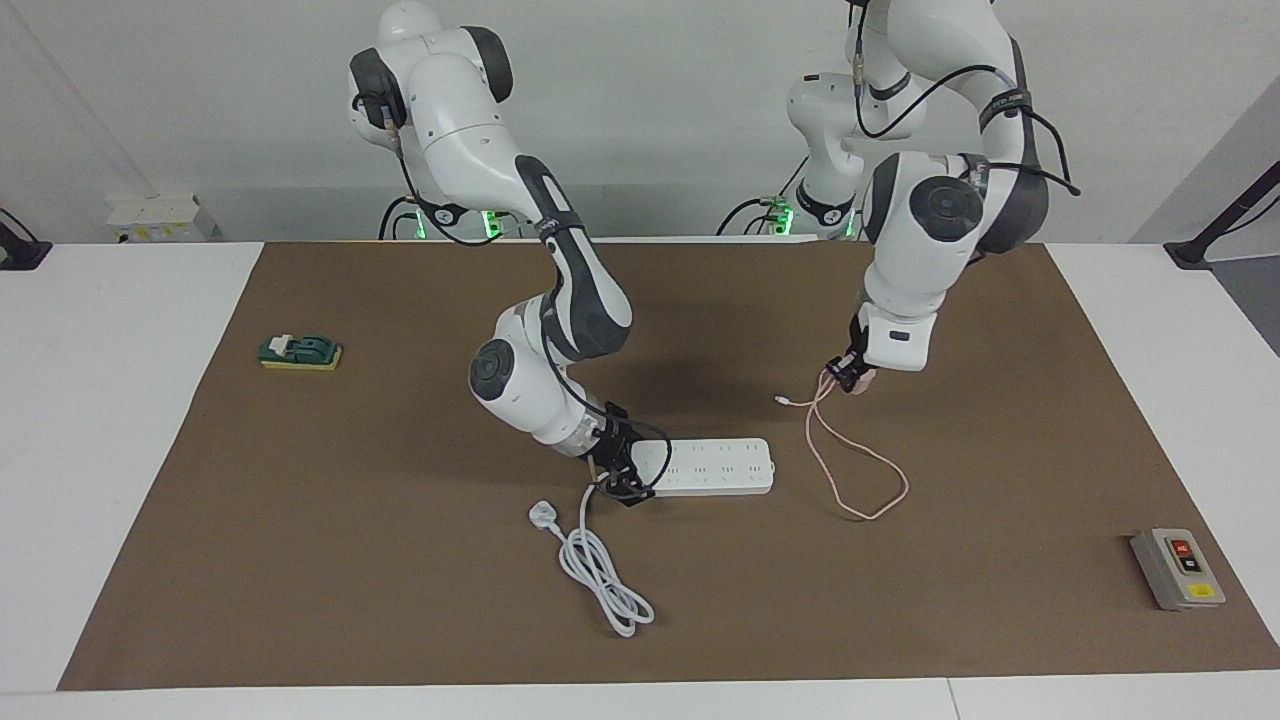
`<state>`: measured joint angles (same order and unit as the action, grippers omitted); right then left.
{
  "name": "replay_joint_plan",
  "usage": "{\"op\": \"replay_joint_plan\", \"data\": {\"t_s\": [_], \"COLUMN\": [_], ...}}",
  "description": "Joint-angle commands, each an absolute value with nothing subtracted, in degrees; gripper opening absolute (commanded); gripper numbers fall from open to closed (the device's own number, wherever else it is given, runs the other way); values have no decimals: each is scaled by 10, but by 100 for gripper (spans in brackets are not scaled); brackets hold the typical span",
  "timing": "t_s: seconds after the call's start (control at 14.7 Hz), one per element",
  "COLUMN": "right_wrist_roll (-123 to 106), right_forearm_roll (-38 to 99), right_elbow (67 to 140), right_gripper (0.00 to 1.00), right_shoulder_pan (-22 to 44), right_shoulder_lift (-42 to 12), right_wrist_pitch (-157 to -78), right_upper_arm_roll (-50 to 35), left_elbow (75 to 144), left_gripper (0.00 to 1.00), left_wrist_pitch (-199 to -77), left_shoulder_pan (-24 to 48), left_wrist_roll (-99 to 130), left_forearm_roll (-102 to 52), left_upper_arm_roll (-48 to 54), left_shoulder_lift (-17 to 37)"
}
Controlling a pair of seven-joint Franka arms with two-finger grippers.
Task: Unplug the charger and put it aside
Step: 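Carry the charger toward the robot with the left gripper while the right gripper releases, then lower the charger onto the mat and open the left gripper while the right gripper withdraws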
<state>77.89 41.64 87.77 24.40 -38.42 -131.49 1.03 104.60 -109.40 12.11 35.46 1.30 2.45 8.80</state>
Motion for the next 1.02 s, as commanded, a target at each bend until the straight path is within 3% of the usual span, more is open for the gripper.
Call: {"op": "replay_joint_plan", "data": {"t_s": [0.0, 0.27, 0.48, 0.96], "right_wrist_roll": [776, 795, 796, 788], "right_forearm_roll": [425, 420, 414, 318], "right_elbow": [867, 868, 869, 880], "right_gripper": [100, 100, 100, 100], "right_shoulder_pan": [236, 235, 221, 201], "right_shoulder_lift": [-376, -347, -317, -242], "right_wrist_pitch": [-1312, -1275, -1237, -1195], "right_upper_arm_roll": [11, 13, 19, 31], "left_elbow": [1077, 1109, 1173, 1329], "left_gripper": [0, 0, 0, 0], "left_wrist_pitch": [-1099, -1091, -1127, -1200], "left_shoulder_pan": [63, -25, -85, -105], "left_wrist_roll": [208, 17, -75, -195], "left_forearm_roll": [-15, -31, -73, -180], "left_upper_arm_roll": [28, 27, 26, 27], "left_shoulder_lift": [59, 33, 4, -57]}}
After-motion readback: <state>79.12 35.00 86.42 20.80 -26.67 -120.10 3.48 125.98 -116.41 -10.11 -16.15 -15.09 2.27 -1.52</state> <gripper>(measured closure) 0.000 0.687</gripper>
